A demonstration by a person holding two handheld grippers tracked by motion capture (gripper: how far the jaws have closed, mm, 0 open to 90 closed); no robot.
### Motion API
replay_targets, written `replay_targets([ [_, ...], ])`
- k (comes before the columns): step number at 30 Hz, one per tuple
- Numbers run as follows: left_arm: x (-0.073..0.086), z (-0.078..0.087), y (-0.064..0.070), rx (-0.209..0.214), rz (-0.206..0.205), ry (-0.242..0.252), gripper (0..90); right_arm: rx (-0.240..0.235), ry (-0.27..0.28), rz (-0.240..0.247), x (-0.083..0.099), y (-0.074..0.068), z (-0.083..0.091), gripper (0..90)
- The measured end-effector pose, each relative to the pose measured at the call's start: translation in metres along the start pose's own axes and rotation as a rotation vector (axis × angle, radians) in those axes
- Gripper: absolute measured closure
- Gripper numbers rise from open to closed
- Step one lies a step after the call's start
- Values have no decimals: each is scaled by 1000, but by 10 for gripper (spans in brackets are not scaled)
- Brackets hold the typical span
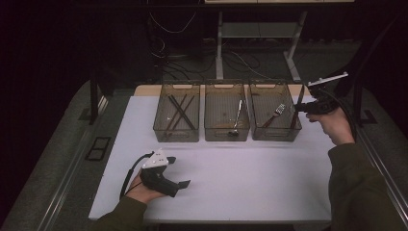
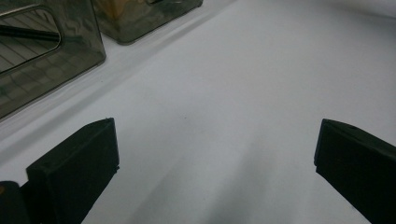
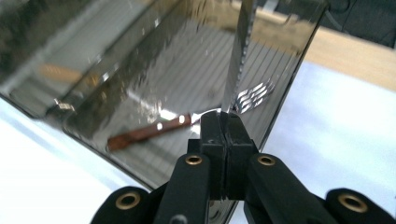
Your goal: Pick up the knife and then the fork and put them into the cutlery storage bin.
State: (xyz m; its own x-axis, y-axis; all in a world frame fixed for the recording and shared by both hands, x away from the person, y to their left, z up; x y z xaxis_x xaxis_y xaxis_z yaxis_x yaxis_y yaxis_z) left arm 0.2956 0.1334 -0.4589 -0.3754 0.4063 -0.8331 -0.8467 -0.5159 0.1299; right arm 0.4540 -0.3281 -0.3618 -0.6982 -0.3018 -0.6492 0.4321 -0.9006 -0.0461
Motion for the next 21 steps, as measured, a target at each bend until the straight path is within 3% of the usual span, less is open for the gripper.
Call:
replay_targets([
  [3,0,0,1,1,-4,-7,0,15,-51,14,2,-2,-10,893],
  [6,0,-1,2,2,-10,-7,0,26,-53,9,1,-4,-15,893],
  [14,-1,0,2,-2,-16,-3,0,44,-10,32,-6,-10,-39,889],
  [21,-1,-1,3,-2,-24,-9,0,22,-6,25,-9,-17,-69,873],
])
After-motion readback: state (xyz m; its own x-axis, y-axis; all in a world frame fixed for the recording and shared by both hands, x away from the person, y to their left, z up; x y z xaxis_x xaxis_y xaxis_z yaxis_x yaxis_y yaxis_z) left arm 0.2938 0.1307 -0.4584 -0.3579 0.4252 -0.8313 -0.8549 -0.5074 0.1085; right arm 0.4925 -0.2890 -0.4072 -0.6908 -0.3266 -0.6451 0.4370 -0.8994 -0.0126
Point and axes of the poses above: each handheld gripper's, and its own axes: z roughly backward along the jaws, x roughly out of its underside, y roughly to its right, the point moved 4 cm from there along -z, roughly forward along the jaws, and after that the axes turned 1 degree about x, right-handed, at the moved point
